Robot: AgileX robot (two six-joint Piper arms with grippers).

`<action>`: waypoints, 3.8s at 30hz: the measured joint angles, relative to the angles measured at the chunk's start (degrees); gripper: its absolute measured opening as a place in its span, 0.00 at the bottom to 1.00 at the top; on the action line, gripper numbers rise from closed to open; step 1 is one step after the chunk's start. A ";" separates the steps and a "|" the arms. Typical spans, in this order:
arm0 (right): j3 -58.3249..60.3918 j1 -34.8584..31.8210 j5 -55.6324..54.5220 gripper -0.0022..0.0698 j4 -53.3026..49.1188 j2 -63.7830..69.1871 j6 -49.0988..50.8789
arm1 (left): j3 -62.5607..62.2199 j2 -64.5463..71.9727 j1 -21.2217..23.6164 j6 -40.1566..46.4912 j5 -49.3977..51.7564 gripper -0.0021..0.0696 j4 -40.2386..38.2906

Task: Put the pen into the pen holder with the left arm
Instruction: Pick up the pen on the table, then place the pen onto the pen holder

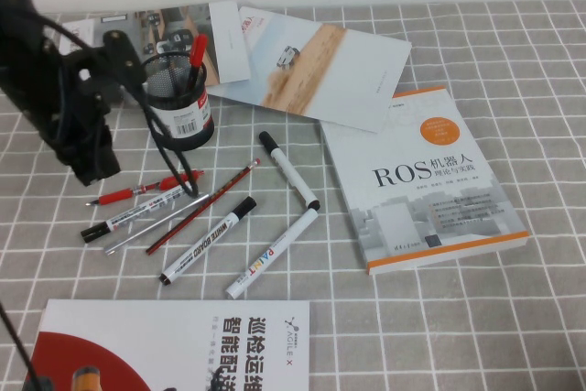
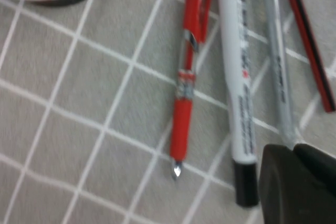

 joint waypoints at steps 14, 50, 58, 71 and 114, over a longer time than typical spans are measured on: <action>0.00 0.00 0.00 0.01 0.00 0.00 0.00 | -6.96 7.61 0.00 6.73 -0.88 0.18 -3.01; 0.00 0.00 0.00 0.01 0.00 0.00 0.00 | -7.22 15.98 -3.48 6.78 -6.51 0.51 5.51; 0.00 0.00 0.00 0.01 0.00 0.00 0.00 | -7.22 16.65 -3.51 4.85 -5.46 0.34 5.03; 0.00 0.00 0.00 0.01 0.00 0.00 0.00 | -7.22 16.69 -3.84 -2.78 -5.57 0.13 5.56; 0.00 0.00 0.00 0.01 0.00 0.00 0.00 | 28.36 -28.94 -8.80 -18.84 -36.62 0.13 -15.46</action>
